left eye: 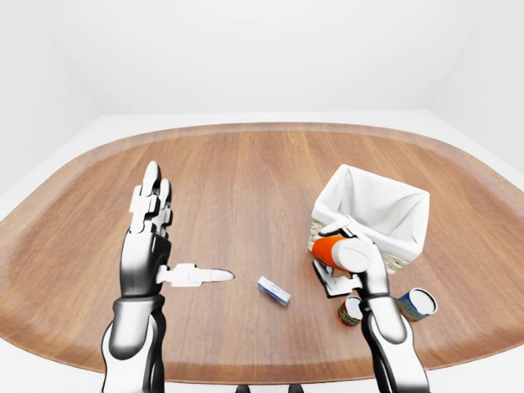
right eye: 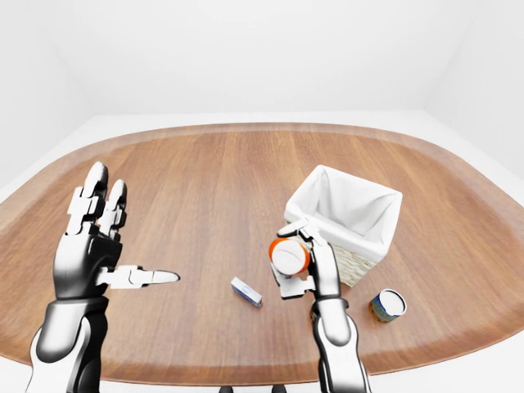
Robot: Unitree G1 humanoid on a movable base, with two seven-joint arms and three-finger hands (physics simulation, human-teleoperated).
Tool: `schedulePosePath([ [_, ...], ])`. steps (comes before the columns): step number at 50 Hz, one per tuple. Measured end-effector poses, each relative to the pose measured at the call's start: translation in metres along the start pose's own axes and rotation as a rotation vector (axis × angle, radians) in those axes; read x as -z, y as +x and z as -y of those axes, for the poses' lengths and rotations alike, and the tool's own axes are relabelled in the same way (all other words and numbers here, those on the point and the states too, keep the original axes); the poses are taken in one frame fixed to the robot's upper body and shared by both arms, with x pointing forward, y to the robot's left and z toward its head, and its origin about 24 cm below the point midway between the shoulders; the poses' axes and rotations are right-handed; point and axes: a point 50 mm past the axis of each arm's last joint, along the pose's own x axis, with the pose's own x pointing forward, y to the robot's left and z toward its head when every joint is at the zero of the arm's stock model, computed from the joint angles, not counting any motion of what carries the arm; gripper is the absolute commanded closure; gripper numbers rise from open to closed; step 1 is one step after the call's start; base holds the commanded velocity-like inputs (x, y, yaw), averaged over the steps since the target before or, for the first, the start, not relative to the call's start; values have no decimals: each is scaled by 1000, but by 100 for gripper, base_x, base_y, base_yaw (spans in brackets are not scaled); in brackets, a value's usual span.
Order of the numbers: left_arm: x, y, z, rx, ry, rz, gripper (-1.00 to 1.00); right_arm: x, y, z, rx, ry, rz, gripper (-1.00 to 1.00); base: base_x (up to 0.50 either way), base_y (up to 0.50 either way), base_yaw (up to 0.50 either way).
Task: Pick up the ketchup, and put it in the basket.
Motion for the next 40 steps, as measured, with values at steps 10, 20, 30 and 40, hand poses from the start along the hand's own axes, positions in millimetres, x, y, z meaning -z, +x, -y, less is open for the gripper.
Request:
schedulePosePath([
  [10, 18, -8, -16, -49, -9, -88, -100, -1, -2, -3, -4, -2, 2, 100, 0, 0, 0],
  [20, 31, -15, -22, -69, -25, -148, -100, -3, -5, -4, -5, -7, 4, 100, 0, 0, 0],
  [30, 38, -17, -24, -74, -34, -177, -100, -4, -7, -5, -4, -12, 3, 100, 0, 0, 0],
  [40, 46, -19, -22, -72, -48, -193, -100, -5, -7, -6, -6, -18, 3, 100, 0, 0, 0],
])
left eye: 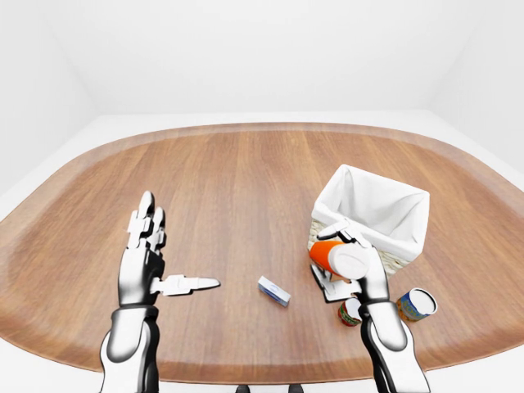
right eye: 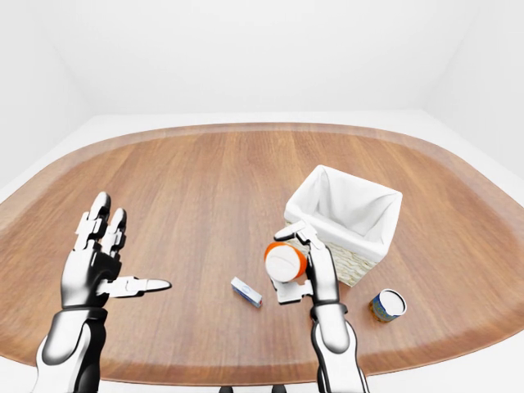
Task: Pick up the ketchup, and put it in the basket.
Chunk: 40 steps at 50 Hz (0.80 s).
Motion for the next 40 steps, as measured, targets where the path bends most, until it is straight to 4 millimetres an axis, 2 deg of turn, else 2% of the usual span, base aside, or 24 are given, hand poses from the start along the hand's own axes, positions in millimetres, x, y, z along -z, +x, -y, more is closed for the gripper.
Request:
schedulePosePath([
  [12, 11, 0, 1, 6, -13, -19, -100, -4, 0, 0, -1, -21, -4, 100, 0, 0, 0],
  [26, 14, 0, 2, 11, -18, -26, -100, -52, 0, 8, 0, -141, 202, 100, 0, 0, 0],
  [40, 16, 0, 1, 12, -20, -27, -100, -86, 2, 9, -25, -283, 354, 100, 0, 0, 0],
])
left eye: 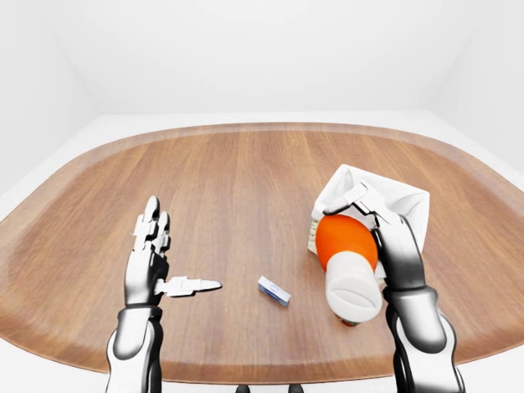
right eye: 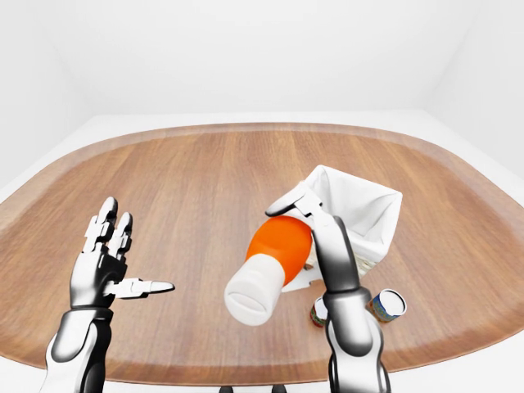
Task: Pick up the ketchup, and put it in the basket.
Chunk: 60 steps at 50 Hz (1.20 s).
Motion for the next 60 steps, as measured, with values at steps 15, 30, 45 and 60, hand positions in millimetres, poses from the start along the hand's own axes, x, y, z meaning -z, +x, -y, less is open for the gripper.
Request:
schedulePosePath([
  [15, 0, 0, 0, 0, -2, 1, -100, -26, 15, 8, -60, -208, 128, 100, 0, 0, 0],
  [30, 2, 0, 0, 1, -3, -1, -100, -32, 29, 20, -130, -453, 125, 100, 0, 0, 0],
  [45, 2, 0, -1, 0, -6, -1, -100, -18, 42, 37, -167, -614, 22, 100, 0, 0, 0],
  [60, 2, -1, -2, -1, -9, -1, -100, 7, 49, 57, -170, -679, -113, 100, 0, 0, 0],
])
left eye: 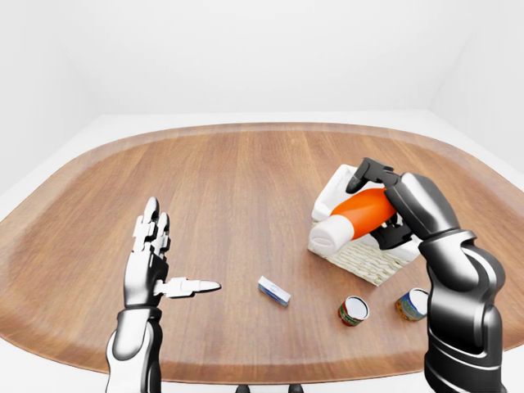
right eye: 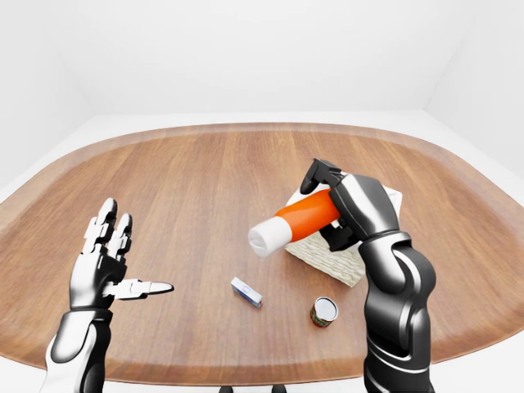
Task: Pick up the ketchup, and put it in the basket.
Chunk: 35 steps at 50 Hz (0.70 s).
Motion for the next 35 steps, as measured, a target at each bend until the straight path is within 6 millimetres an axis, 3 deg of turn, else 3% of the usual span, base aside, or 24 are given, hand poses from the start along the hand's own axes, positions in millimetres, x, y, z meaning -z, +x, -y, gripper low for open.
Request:
schedulePosePath([
  [20, 1, 0, 0, 1, -1, -1, -100, 51, 9, -3, -25, 6, -173, 100, 0, 0, 0],
  [35, 2, 0, 1, 3, 0, -3, -100, 75, 11, -1, -22, -34, -269, 100, 0, 0, 0],
])
